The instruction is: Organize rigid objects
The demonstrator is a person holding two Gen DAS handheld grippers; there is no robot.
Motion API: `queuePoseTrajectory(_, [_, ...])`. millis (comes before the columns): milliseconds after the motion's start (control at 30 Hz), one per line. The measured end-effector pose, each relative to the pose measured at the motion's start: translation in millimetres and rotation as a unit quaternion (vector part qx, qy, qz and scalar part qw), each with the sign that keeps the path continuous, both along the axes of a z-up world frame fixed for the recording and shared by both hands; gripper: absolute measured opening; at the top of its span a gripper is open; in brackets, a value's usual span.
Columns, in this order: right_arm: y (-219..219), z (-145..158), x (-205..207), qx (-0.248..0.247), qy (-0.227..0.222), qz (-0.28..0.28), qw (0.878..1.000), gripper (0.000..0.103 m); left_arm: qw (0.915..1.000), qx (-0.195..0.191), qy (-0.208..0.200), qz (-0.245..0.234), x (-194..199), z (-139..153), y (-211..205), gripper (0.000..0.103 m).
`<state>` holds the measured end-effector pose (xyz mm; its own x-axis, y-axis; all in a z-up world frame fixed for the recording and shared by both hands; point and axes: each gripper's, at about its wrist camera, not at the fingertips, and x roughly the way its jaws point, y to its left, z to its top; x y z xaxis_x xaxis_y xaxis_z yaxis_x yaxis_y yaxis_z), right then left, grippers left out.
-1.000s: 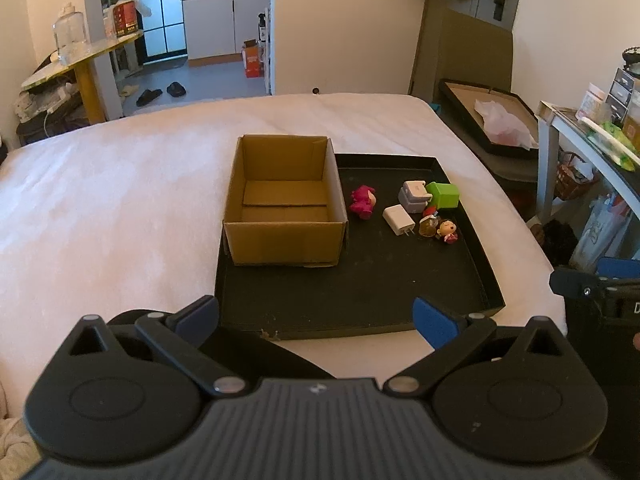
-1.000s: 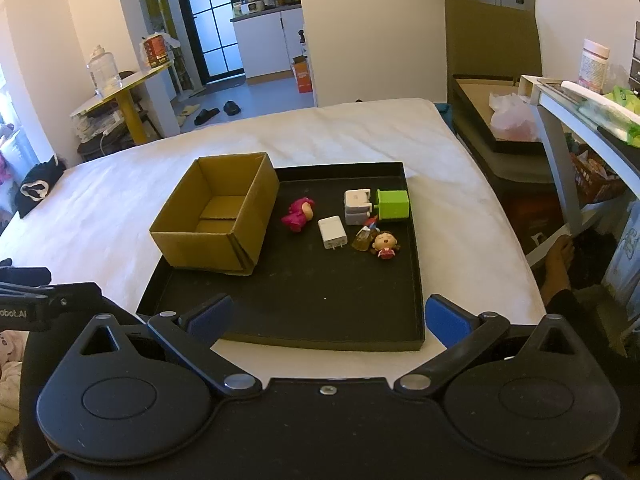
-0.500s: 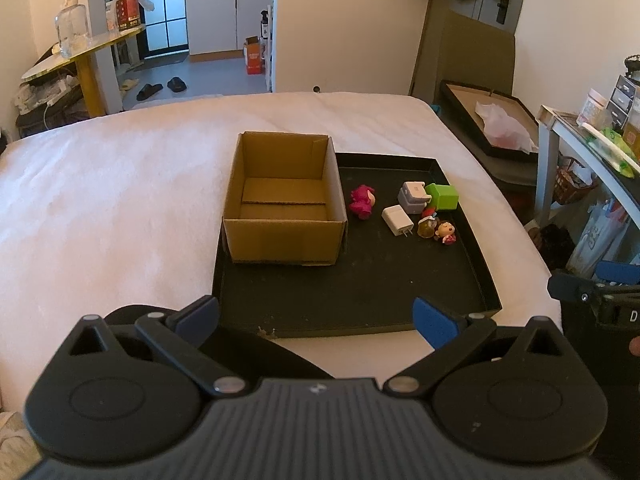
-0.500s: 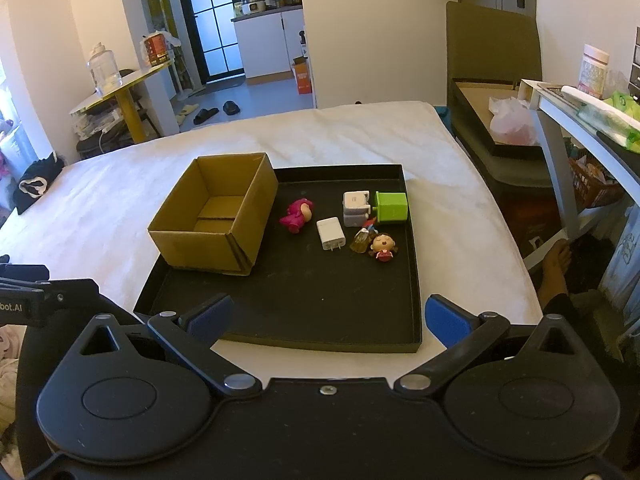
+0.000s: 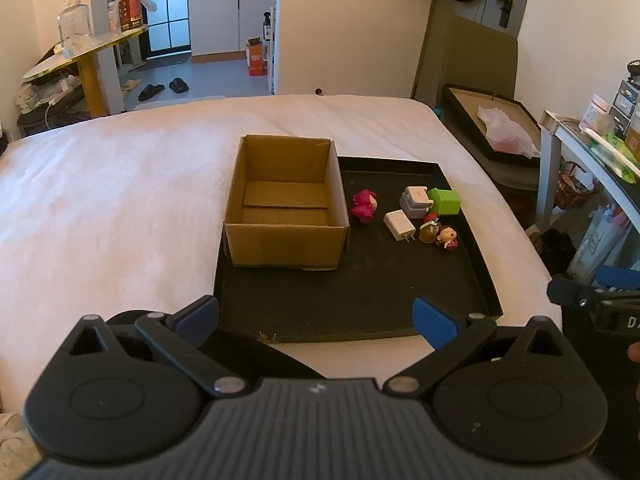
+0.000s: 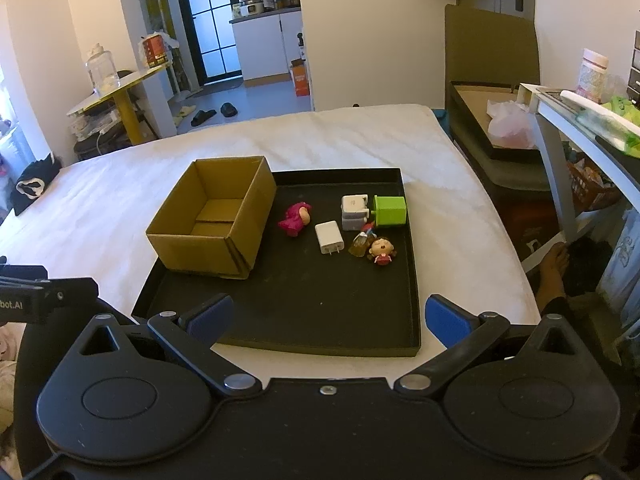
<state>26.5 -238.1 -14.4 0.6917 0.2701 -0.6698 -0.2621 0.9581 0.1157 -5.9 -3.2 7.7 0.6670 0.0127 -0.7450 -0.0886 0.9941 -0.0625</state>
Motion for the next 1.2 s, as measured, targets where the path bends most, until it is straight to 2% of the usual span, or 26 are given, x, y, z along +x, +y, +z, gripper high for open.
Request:
queuePoseTrajectory(500, [6, -16, 24, -0.002, 0.011, -0.003, 1.000, 0.103, 0.9995, 0.018, 0.018, 0.019, 24, -14, 8, 0.103])
queuePoseTrajectory(767, [9, -28, 44, -0.005, 0.028, -0.005, 1.000, 0.103, 0.9987, 0.002, 0.033, 0.038, 43, -23, 19, 0.103])
queuePoseTrajectory(967, [6, -39, 63, 0.015, 0.042, -0.007, 0.999, 0.103, 0.9969, 0.017, 0.055, 0.054, 61, -34, 26, 0.103])
queuePoseTrajectory(1200, [-3, -52, 86, 0.026, 0.046, -0.019, 0.998, 0.103, 0.9955, 0.011, 0.068, 0.065, 84, -47, 36, 0.101])
